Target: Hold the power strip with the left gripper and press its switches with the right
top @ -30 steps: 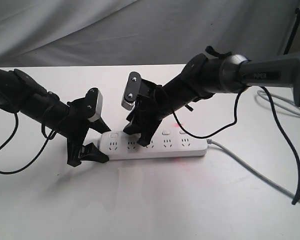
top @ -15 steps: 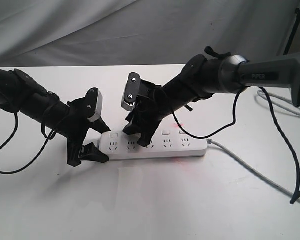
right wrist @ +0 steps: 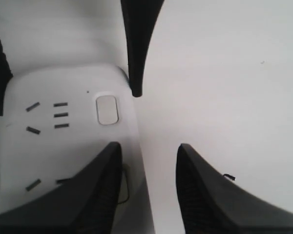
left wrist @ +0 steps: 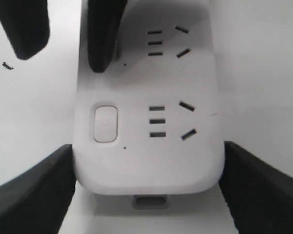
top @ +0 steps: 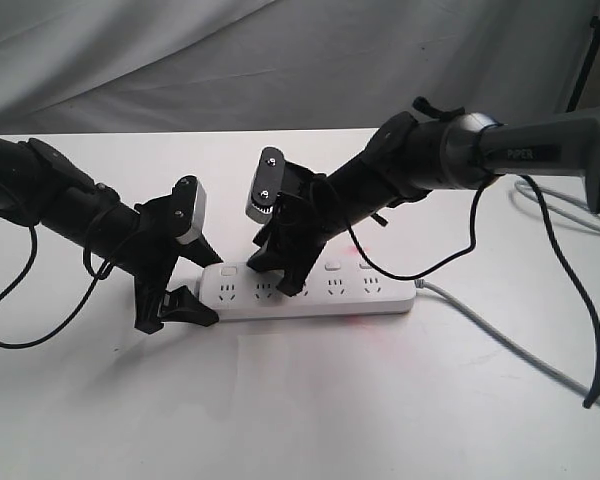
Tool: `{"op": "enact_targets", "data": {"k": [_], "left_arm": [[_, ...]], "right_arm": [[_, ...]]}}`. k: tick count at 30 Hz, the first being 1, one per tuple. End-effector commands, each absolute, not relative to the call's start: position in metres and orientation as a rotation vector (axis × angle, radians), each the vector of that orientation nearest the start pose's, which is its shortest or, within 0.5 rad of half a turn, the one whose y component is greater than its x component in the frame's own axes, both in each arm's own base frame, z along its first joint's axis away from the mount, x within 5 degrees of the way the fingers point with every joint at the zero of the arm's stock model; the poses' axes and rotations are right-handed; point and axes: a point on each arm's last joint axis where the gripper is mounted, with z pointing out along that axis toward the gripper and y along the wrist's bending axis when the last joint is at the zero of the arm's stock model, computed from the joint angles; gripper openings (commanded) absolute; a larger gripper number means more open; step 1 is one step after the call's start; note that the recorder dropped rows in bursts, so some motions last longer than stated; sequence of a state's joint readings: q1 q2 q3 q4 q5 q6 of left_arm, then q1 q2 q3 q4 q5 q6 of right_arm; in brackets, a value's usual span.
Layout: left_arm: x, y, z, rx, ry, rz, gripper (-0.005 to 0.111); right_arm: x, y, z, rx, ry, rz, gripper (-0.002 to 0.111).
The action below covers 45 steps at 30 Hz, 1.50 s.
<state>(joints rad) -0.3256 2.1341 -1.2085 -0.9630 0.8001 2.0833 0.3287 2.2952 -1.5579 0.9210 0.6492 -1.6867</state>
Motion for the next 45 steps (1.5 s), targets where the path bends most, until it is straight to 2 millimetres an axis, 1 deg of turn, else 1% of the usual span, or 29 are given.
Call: {"op": "enact_targets", "data": {"k": [1,5,10,13,16,19,23,26,31,34,45], "left_arm": [[0.345,-0.175,0.099,-2.634,-2.314,0.837,0.069],[0.345,-0.175,0.099,-2.634,-2.314,0.837,0.069],[0.345,-0.175,0.099,-2.634,-2.314,0.837,0.069],[0.345,-0.175,0.099,-2.634,-2.314,0.837,0.069],[0.345,-0.175,0.099,-2.634,-2.314,0.837,0.069],[0.345,-0.175,0.099,-2.634,-2.314,0.837,0.069],[0.345,-0.175,0.099,-2.634,-2.314,0.837,0.069],[0.345,-0.175,0.099,-2.634,-2.314,0.837,0.069],[0.345,-0.175,0.099,-2.634,-2.314,0.837,0.069],[0.345,-0.175,0.099,-2.634,-2.314,0.837,0.069],[0.345,-0.175,0.099,-2.634,-2.314,0.837,0.069]], "right_arm": [[0.419,0.174,0.07,-1.728,1.994,0.381,0.036],[0.42,0.178,0.074,-1.655,1.994,0.422,0.036],[0.42,0.187,0.086,-1.624,1.967,0.438,0.036],[0.419,0.192,0.101,-1.609,1.934,0.434,0.036],[0.418,0.194,0.121,-1.599,1.896,0.428,0.036],[0.418,0.192,0.137,-1.588,1.87,0.422,0.036],[0.418,0.184,0.151,-1.573,1.863,0.433,0.036],[0.419,0.173,0.153,-1.549,1.881,0.421,0.036],[0.42,0.161,0.145,-1.539,1.917,0.388,0.036],[0.42,0.16,0.143,-1.524,1.929,0.358,0.036],[0.42,0.16,0.126,-1.527,1.965,0.386,0.036]]}}
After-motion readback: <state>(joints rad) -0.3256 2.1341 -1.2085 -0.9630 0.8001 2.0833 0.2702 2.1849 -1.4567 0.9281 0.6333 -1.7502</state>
